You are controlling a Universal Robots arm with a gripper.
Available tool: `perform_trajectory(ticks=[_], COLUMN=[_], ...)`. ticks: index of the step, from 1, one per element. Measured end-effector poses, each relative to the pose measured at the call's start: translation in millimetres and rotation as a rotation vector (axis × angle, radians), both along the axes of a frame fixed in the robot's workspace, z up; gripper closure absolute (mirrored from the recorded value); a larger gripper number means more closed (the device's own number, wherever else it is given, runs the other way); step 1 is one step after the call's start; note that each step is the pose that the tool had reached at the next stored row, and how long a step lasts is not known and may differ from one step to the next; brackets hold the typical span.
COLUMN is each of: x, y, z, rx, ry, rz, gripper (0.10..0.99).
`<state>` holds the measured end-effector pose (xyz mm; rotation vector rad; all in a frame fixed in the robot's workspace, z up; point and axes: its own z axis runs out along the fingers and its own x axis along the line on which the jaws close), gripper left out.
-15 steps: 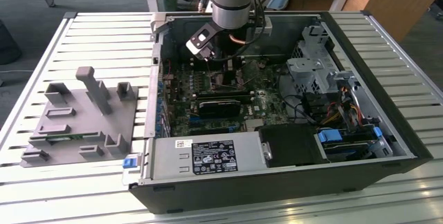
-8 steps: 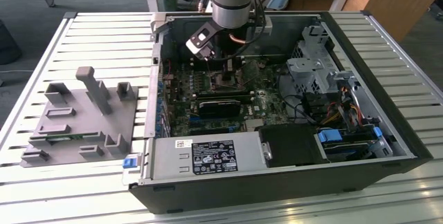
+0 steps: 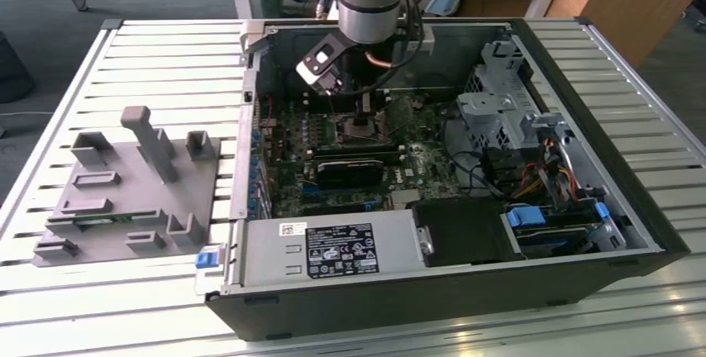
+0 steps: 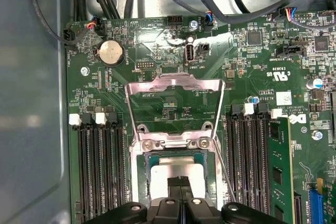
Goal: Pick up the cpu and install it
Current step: 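Place the cpu into insertion slot, then close the cpu cover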
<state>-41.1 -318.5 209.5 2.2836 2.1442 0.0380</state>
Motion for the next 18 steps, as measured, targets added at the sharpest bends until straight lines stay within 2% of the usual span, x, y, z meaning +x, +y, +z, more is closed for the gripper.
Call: perform_trajectory(ticks=[18], x=[0.0], y=[0.0], z=[9.4], rx=[0.000], ry=[-0.0002], rz=[0.000], gripper=[0.976])
